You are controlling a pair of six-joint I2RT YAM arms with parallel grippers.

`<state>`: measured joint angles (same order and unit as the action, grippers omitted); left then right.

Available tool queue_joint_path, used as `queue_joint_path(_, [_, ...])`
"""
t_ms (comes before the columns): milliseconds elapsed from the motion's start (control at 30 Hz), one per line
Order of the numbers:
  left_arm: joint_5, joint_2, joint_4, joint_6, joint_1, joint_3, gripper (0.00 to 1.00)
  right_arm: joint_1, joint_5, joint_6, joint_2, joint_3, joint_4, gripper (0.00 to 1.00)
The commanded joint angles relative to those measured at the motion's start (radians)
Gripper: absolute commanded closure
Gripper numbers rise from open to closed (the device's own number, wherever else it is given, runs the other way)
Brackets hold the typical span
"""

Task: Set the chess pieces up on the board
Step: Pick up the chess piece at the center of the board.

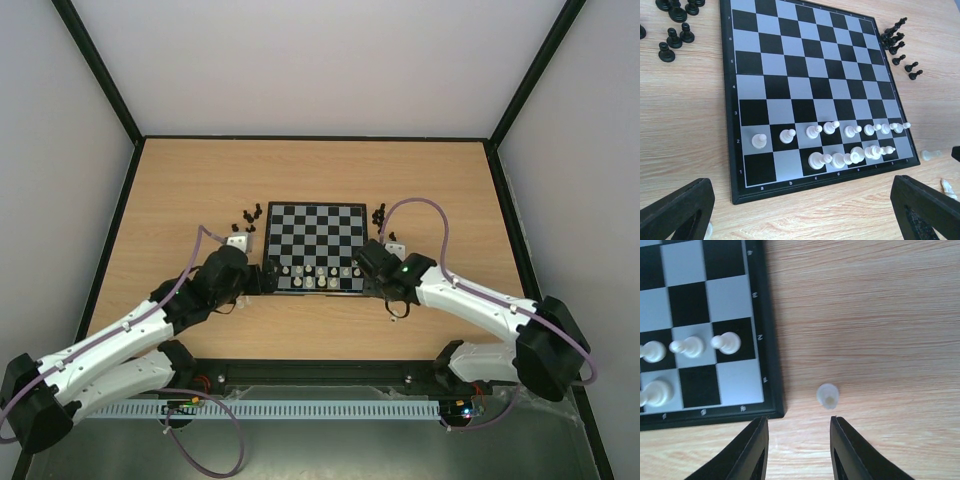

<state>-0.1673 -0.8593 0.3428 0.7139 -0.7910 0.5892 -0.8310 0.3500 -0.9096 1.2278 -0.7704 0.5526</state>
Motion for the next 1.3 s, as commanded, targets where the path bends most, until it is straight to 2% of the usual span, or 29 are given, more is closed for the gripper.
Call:
queue_joint_path(0, [0.013,0.022,0.004,-0.004,0.005,-0.015,0.0,0.043,0.014,0.047,0.035,0.002,0.033,0.66])
queue_joint_path(267, [0.014,0.017,0.001,-0.001,0.006,-0.015,0.01,0.07,-0.011,0.074,0.059,0.041,0.004,0.7])
queue_joint_path(667, [0.02,-0.006,-0.019,-0.003,0.006,-0.024,0.01,0.092,-0.033,0.087,0.089,0.091,-0.047,0.71])
queue_joint_path(1267, [0.015,-0.005,-0.015,0.001,0.009,-0.023,0.0,0.13,-0.061,0.13,0.123,0.103,-0.103,0.83])
